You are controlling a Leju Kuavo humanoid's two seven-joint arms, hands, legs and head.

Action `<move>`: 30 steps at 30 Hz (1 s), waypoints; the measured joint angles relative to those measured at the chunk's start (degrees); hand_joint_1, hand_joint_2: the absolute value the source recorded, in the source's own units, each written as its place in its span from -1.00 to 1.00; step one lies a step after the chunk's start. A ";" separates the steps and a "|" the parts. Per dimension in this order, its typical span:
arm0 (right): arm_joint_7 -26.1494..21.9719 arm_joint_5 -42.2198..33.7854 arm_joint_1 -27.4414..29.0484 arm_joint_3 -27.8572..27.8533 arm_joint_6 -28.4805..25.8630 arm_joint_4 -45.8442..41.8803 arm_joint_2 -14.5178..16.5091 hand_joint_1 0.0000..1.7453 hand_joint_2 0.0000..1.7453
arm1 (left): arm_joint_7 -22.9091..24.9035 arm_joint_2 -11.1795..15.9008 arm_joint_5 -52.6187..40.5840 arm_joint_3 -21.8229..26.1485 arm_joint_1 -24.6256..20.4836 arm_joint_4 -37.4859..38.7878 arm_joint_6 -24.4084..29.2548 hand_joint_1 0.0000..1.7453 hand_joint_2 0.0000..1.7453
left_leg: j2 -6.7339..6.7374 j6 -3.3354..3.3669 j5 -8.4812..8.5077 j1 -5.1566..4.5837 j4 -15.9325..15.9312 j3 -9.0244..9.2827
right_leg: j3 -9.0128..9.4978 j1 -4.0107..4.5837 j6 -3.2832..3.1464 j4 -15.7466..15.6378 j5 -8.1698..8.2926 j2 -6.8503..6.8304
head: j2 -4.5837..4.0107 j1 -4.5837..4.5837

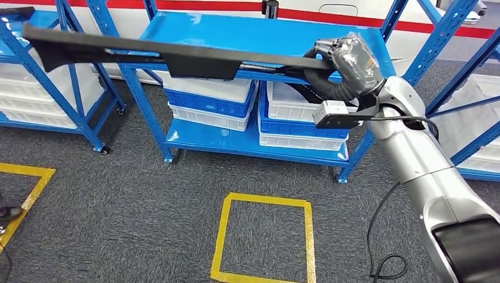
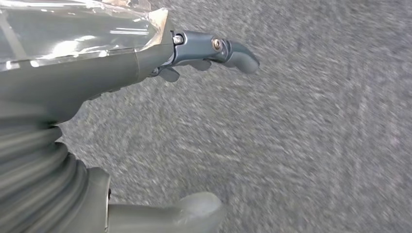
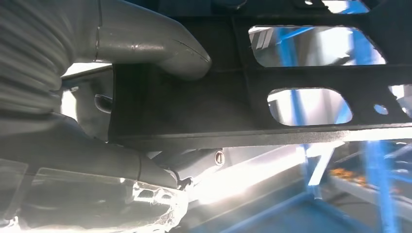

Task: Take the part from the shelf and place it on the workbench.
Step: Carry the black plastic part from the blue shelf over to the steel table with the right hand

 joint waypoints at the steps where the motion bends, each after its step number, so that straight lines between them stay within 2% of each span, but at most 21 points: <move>1: -0.27 -0.17 0.60 0.28 -0.04 -0.61 -0.19 1.00 1.00 | 0.05 0.08 -0.09 0.02 -0.02 0.00 -0.08 -1.00 1.00 | 0.10 0.57 0.82 -0.09 -0.06 -0.90 | -1.21 -0.15 -0.49 3.02 -2.70 0.09 | 0.00 0.09; 3: -0.49 -0.24 1.51 1.13 -0.08 -1.71 -0.50 1.00 1.00 | 0.09 0.27 -0.11 0.04 -0.05 0.00 -0.25 -1.00 1.00 | 0.16 1.01 2.40 -0.33 -0.04 -2.87 | -3.23 -0.11 -0.88 10.65 -7.20 0.29 | 0.00 0.23; 4: -0.56 -0.20 1.88 1.59 -0.12 -2.07 -0.59 1.00 1.00 | 0.09 0.31 -0.13 0.04 -0.05 0.00 -0.32 -1.00 1.00 | 0.19 1.02 3.22 -0.43 -0.01 -3.90 | -3.33 -0.07 -0.57 13.60 -7.86 0.42 | 0.00 0.23; 6: -0.63 -0.07 2.42 2.41 -0.19 -2.50 -0.64 1.00 1.00 | 0.10 0.34 -0.17 0.04 -0.05 0.00 -0.39 -1.00 1.00 | 0.28 0.86 4.85 -0.55 0.05 -5.95 | -0.86 0.03 0.53 14.30 -6.19 0.57 | 0.00 0.23; 7: -0.65 -0.01 2.51 2.72 -0.22 -2.70 -0.64 1.00 1.00 | 0.10 0.33 -0.19 0.04 -0.07 0.00 -0.41 -1.00 1.00 | 0.31 0.70 5.62 -0.56 0.10 -6.83 | 1.87 0.08 0.81 11.73 -5.19 0.59 | 0.00 0.24; 8: -0.66 0.05 2.52 2.95 -0.22 -2.98 -0.63 1.00 1.00 | 0.10 0.33 -0.20 0.05 -0.09 0.00 -0.42 -1.00 1.00 | 0.30 0.47 6.34 -0.59 0.14 -7.56 | 5.48 0.17 0.68 7.74 -5.09 0.59 | 0.00 0.25; 10: -0.67 0.07 2.39 3.19 -0.28 -3.67 -0.59 1.00 1.00 | 0.11 0.33 -0.21 0.06 -0.14 0.00 -0.44 -1.00 1.00 | 0.32 -0.09 7.72 -0.75 0.11 -8.34 | 11.60 0.66 -0.12 -0.61 -6.79 0.67 | 0.00 0.15; 11: -0.67 0.04 2.32 3.25 -0.32 -3.92 -0.57 1.00 1.00 | 0.11 0.35 -0.21 0.07 -0.16 0.00 -0.45 -1.00 1.00 | 0.33 -0.41 8.39 -0.77 -0.06 -8.50 | 13.00 0.91 -0.55 -3.00 -7.56 0.73 | 0.00 0.11; 12: -0.67 -0.01 2.28 3.33 -0.38 -4.05 -0.57 1.00 1.00 | 0.11 0.39 -0.21 0.07 -0.14 0.00 -0.46 -1.00 1.00 | 0.32 -0.78 9.10 -0.79 -0.32 -8.58 | 13.09 1.09 -0.89 -4.04 -7.62 0.78 | 0.00 0.02; 13: -0.67 -0.04 2.25 3.45 -0.45 -4.08 -0.58 1.00 1.00 | 0.10 0.46 -0.21 0.10 -0.09 0.01 -0.48 -1.00 1.00 | 0.22 -1.14 9.37 -0.63 -0.49 -8.77 | 12.57 0.77 -1.34 -3.98 -7.09 0.71 | 0.00 -0.03; 14: -0.67 -0.03 2.24 3.57 -0.53 -4.08 -0.60 1.00 1.00 | 0.10 0.51 -0.22 0.14 0.00 0.02 -0.51 -1.00 1.00 | 0.13 -1.47 8.44 -0.48 -0.06 -9.11 | 12.18 0.53 -1.93 -4.02 -6.42 0.61 | 0.00 -0.05; 15: -0.67 0.01 2.25 3.66 -0.64 -4.07 -0.60 1.00 1.00 | 0.10 0.56 -0.22 0.19 0.11 0.03 -0.55 -1.00 1.00 | 0.04 -1.79 6.27 -0.34 1.28 -9.63 | 11.68 0.28 -2.59 -4.10 -5.63 0.50 | 0.00 -0.11; 17: -0.67 0.15 2.24 3.75 -0.88 -4.07 -0.60 1.00 1.00 | 0.09 0.60 -0.23 0.27 0.23 0.04 -0.59 -1.00 1.00 | -0.04 -2.32 -0.29 -0.12 7.41 -11.11 | 10.25 0.27 -3.43 -4.07 -3.94 0.39 | 0.00 -0.20; 18: -0.67 0.16 2.27 3.78 -0.96 -4.07 -0.64 1.00 1.00 | 0.05 0.62 -0.22 0.31 0.24 0.04 -0.60 -1.00 1.00 | -0.05 -2.61 -2.60 -0.04 11.33 -11.75 | 9.32 0.35 -3.57 -4.01 -3.13 0.39 | 0.00 -0.20; 19: -0.67 0.07 2.31 3.83 -1.03 -4.07 -0.72 1.00 1.00 | -0.03 0.65 -0.21 0.34 0.24 0.04 -0.63 -1.00 1.00 | -0.05 -2.88 -3.41 0.03 14.61 -12.02 | 8.38 0.41 -3.50 -3.94 -2.39 0.38 | 0.00 -0.21; 21: -0.67 -0.32 2.38 3.97 -1.14 -4.07 -1.04 1.00 1.00 | -0.26 0.66 -0.20 0.38 0.24 0.04 -0.71 -1.00 1.00 | -0.02 -3.26 -1.37 0.35 16.42 -10.37 | 6.62 0.38 -3.10 -3.70 -1.19 0.37 | 0.00 -0.22; 23: -0.67 -0.61 2.39 4.07 -1.25 -4.10 -1.39 1.00 1.00 | -0.48 0.67 -0.19 0.44 0.23 0.03 -0.74 -1.00 1.00 | -0.04 -3.39 0.48 0.79 11.17 -5.26 | 5.19 0.31 -2.56 -3.20 -0.35 0.34 | 0.00 -0.24; 25: -0.67 -0.53 2.29 4.10 -1.56 -4.15 -1.67 1.00 1.00 | -0.60 0.73 -0.18 0.61 0.18 0.03 -0.73 -1.00 1.00 | -0.25 -3.15 -0.64 0.74 3.99 -0.20 | 4.10 0.40 -1.81 -2.66 0.41 0.25 | 0.00 -0.17; 26: -0.67 -0.41 2.22 4.16 -1.74 -4.16 -1.73 1.00 1.00 | -0.63 0.74 -0.18 0.71 0.15 0.03 -0.73 -1.00 1.00 | -0.35 -2.94 -1.41 0.55 1.79 0.96 | 3.72 0.47 -1.37 -2.53 0.80 0.20 | 0.00 -0.11; 28: -0.67 -0.14 2.14 4.36 -2.01 -3.95 -1.78 1.00 1.00 | -0.62 0.78 -0.16 0.89 0.12 0.05 -0.72 -1.00 1.00 | -0.29 -1.94 -1.10 0.18 0.37 0.79 | 2.84 0.49 -0.39 -2.54 1.74 0.18 | 0.00 -0.02; 30: -0.67 0.07 2.13 4.50 -2.03 -3.59 -1.78 1.00 1.00 | -0.55 0.80 -0.14 0.94 0.11 0.05 -0.72 -1.00 1.00 | -0.01 -0.42 0.24 -0.01 -0.20 -0.27 | 1.30 0.37 -0.33 -0.82 0.03 0.30 | 0.00 0.09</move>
